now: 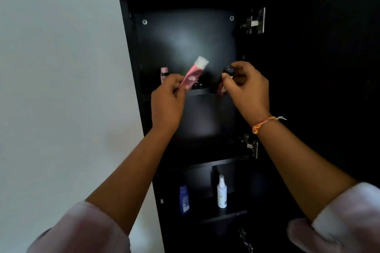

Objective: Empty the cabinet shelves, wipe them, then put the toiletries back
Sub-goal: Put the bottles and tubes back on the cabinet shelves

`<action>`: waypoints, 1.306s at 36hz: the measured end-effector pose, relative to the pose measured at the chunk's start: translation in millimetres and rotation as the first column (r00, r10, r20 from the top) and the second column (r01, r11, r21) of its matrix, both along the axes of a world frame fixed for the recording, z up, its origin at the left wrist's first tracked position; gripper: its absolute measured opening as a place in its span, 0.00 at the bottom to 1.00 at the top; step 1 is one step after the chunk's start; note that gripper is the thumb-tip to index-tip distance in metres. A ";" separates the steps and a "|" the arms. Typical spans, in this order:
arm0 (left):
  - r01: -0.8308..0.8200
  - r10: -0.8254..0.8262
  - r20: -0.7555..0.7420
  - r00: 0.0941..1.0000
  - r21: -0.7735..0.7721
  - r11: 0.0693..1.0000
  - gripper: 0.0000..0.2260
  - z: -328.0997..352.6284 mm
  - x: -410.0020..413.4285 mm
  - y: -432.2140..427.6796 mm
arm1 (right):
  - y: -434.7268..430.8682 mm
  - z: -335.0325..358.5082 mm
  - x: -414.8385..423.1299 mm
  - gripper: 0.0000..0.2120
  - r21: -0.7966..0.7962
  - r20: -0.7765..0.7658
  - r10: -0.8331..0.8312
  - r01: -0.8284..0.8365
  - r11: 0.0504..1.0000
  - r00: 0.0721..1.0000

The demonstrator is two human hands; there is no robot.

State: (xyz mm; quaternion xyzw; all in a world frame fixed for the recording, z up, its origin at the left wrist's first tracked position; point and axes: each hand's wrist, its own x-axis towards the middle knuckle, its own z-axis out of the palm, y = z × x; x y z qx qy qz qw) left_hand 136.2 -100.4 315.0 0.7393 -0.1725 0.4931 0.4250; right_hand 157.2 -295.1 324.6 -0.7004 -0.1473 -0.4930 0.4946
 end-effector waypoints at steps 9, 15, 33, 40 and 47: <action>-0.320 0.300 0.117 0.947 0.450 0.833 0.09 37.6 43.6 12.8 | -9.1 37.1 38.5 0.16 -0.100 -0.033 -0.128 0.124 0.987 0.991; -0.374 0.406 0.077 0.911 0.571 0.731 0.10 32.1 57.4 17.9 | -7.3 43.3 63.4 0.16 -0.162 -0.088 -0.161 0.145 0.976 0.983; -0.299 0.412 -0.038 0.910 0.627 0.719 0.08 31.2 70.7 32.0 | -2.8 43.5 104.0 0.13 -0.148 -0.181 -0.086 0.059 0.987 0.980; -0.226 0.384 -0.146 0.912 0.603 0.765 0.08 35.1 72.4 29.5 | -3.5 44.9 118.3 0.19 -0.115 -0.241 -0.050 0.023 0.993 0.969; -0.157 0.352 -0.242 0.904 0.579 0.800 0.07 40.8 74.6 29.1 | -6.6 47.3 127.2 0.21 -0.118 -0.285 -0.029 -0.005 0.993 0.958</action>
